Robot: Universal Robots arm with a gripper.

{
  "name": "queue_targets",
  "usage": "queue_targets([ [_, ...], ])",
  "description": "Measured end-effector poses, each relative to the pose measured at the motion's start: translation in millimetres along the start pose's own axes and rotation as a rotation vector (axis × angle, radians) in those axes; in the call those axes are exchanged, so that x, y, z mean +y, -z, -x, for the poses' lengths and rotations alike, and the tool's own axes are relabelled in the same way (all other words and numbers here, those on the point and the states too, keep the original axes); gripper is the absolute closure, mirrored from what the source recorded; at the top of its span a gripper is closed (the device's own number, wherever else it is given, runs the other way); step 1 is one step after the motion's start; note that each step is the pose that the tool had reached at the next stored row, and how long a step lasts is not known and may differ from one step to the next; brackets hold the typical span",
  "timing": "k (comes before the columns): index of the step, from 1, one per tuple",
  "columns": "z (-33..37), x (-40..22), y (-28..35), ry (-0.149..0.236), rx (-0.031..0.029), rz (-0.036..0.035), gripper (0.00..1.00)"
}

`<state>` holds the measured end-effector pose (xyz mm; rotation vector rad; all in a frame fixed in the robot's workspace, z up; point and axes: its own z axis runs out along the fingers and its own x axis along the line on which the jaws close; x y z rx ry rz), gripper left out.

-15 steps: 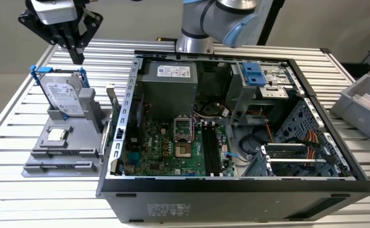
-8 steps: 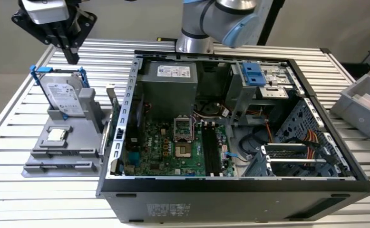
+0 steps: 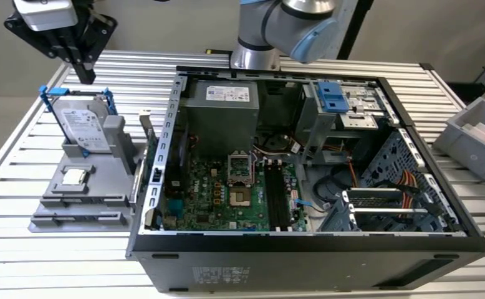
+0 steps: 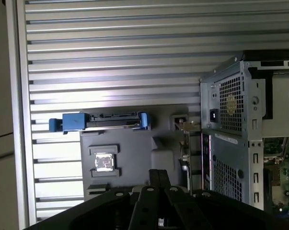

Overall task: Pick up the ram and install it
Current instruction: 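Reach for the ram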

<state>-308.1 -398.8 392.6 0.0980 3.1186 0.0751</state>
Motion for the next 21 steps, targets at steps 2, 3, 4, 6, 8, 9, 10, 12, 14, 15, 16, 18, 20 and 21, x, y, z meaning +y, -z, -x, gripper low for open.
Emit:
queue_targets([
  [2, -3.1, -0.2, 0.1, 0.0, 0.0, 0.0, 1.0],
  [3, -4.7, -0.3, 0.1, 0.0, 0.0, 0.0, 1.0],
  [4, -6.2, -0.4, 0.2, 0.0, 0.0001, 0.0, 1.0],
  [6, -8.6, -0.5, 0.2, 0.0, 0.0, 0.0, 1.0],
  [8, -11.4, -0.7, 0.2, 0.0, -0.0001, 0.0, 1.0],
  [9, -12.7, -0.8, 0.3, 0.0, 0.0, 0.0, 1.0],
  [10, -14.1, -0.9, 0.3, 0.0, 0.0, 0.0, 1.0],
  [12, -17.3, -1.1, 0.4, 0.0, 0.0, 0.0, 1.0],
  [14, -20.4, -1.3, 0.5, 0.0, 0.0, 0.0, 1.0],
  [15, -21.9, -1.4, 0.5, 0.0, 0.0, 0.0, 1.0],
  [16, -23.5, -1.5, 0.5, 0.0, 0.0, 0.0, 1.0],
  [18, -26.9, -1.7, 0.6, 0.0, 0.0, 0.0, 1.0],
  [20, -30.0, -1.9, 0.6, 0.0, -0.0001, 0.0001, 1.0],
  [21, -31.4, -2.0, 0.7, 0.0, 0.0, 0.0, 1.0],
])
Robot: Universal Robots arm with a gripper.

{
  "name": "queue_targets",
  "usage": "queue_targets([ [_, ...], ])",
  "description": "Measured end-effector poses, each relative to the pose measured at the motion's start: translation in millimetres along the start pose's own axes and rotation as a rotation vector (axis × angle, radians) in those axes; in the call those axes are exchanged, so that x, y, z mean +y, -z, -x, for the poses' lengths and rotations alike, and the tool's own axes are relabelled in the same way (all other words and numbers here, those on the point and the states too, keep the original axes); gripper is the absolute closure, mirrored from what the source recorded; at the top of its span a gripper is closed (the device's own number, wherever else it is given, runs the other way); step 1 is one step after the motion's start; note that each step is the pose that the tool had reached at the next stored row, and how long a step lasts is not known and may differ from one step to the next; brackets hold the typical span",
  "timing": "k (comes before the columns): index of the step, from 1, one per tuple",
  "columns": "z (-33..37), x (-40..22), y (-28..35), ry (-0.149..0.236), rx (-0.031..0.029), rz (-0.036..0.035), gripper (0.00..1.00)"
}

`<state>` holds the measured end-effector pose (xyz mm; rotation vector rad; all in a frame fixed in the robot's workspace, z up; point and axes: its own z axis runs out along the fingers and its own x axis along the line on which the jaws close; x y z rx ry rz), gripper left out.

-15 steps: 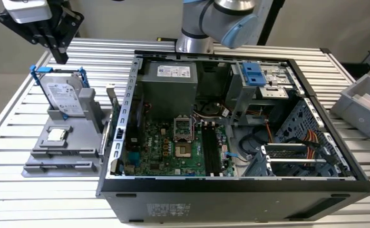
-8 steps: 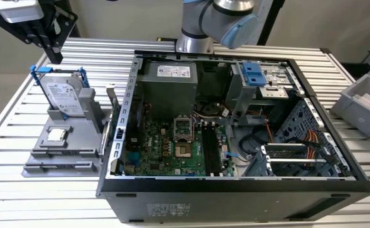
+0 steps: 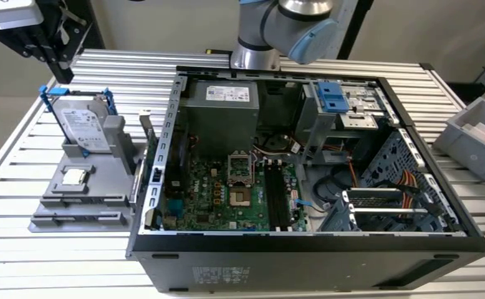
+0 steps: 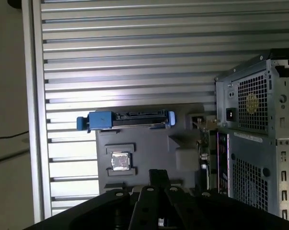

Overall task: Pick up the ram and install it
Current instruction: 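Reach for the ram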

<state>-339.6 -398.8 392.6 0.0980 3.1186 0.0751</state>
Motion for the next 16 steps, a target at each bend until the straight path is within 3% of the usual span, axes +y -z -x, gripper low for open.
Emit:
queue_targets([
  [9, -8.7, -0.5, 0.2, 0.0, 0.0, 0.0, 1.0],
  [16, -10.7, -0.7, 0.2, 0.0, 0.0, 0.0, 1.0],
])
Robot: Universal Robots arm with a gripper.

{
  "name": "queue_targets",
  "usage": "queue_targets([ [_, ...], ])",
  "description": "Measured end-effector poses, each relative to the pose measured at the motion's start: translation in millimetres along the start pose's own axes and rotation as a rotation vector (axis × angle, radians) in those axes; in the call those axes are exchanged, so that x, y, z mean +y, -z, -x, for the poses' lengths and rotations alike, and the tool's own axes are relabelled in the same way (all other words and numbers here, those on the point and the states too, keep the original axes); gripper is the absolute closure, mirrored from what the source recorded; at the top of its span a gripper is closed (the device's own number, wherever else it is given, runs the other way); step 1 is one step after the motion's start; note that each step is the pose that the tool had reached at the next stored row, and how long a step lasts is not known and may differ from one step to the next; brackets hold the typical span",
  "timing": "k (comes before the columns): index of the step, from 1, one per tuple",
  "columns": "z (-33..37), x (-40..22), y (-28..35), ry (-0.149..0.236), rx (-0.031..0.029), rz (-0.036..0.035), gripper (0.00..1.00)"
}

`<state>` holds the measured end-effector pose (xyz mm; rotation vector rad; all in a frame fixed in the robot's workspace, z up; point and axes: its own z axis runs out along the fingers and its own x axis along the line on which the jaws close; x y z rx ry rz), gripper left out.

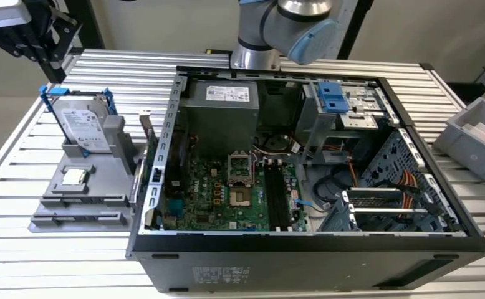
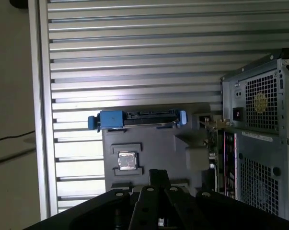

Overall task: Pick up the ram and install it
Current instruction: 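Reach for the ram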

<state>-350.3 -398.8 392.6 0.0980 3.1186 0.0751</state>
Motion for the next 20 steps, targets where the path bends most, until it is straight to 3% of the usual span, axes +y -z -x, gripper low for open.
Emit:
queue_targets([
  [10, 0.0, -1.4, 0.1, 0.0, 0.0, 0.0001, 1.0],
  [20, 0.8, -12.0, 0.5, 0.0, 0.0006, 0.0, 1.0],
])
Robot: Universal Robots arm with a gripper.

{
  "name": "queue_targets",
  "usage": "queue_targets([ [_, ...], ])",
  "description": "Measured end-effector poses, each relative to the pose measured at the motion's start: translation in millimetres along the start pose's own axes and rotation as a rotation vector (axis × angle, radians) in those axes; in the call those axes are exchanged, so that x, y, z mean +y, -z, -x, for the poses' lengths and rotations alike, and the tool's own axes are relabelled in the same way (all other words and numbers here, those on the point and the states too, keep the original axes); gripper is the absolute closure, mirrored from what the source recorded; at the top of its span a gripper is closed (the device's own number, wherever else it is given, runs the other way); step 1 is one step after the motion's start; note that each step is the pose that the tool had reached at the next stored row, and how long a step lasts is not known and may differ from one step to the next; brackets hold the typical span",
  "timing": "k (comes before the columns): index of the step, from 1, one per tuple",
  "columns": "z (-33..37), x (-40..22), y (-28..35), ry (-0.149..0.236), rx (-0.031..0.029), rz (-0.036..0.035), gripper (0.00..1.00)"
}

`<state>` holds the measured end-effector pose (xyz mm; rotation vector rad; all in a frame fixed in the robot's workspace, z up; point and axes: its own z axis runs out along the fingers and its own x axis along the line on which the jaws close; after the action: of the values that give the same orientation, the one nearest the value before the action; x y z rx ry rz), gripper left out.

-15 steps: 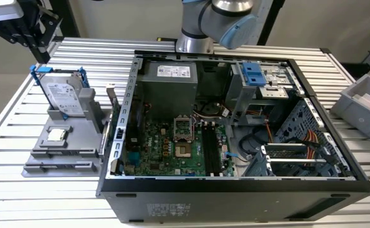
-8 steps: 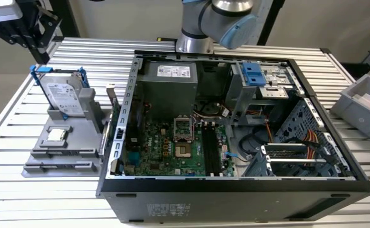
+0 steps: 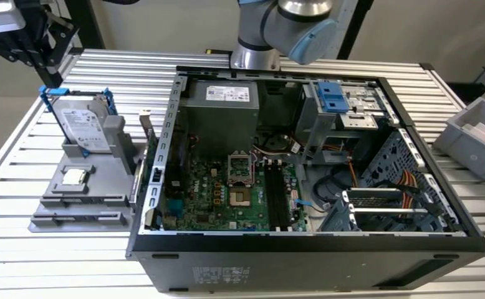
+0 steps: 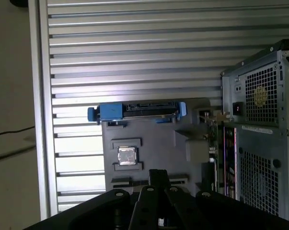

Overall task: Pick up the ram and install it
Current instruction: 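Reach for the ram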

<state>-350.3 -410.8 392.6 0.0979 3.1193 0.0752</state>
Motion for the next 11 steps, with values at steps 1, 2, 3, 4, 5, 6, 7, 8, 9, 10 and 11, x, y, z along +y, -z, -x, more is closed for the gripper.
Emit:
queue_targets([
  [1, 0.1, -1.2, 0.1, 0.0, 0.0002, -0.0001, 1.0],
  [2, 0.2, -2.6, 0.2, 0.0, 0.0002, 0.0, 1.0],
  [3, 0.3, -3.9, 0.2, 0.0, 0.0002, 0.0, 1.0],
  [4, 0.3, -5.3, 0.3, 0.0, 0.0003, 0.0, 1.0],
  [5, 0.5, -6.8, 0.4, 0.0, 0.0003, 0.0, 1.0],
  [6, 0.6, -8.3, 0.5, 0.0, 0.0003, -0.0001, 1.0],
  [7, 0.7, -9.7, 0.5, 0.0, 0.0003, 0.0, 1.0],
  [8, 0.7, -11.2, 0.6, 0.0, 0.0003, 0.0, 1.0],
  [9, 0.8, -12.8, 0.6, 0.0, 0.0002, 0.0001, 1.0],
  [10, 1.0, -14.5, 0.8, 0.0, 0.0003, 0.0, 1.0],
  [11, 1.0, -16.2, 0.8, 0.0, 0.0003, 0.0001, 1.0],
])
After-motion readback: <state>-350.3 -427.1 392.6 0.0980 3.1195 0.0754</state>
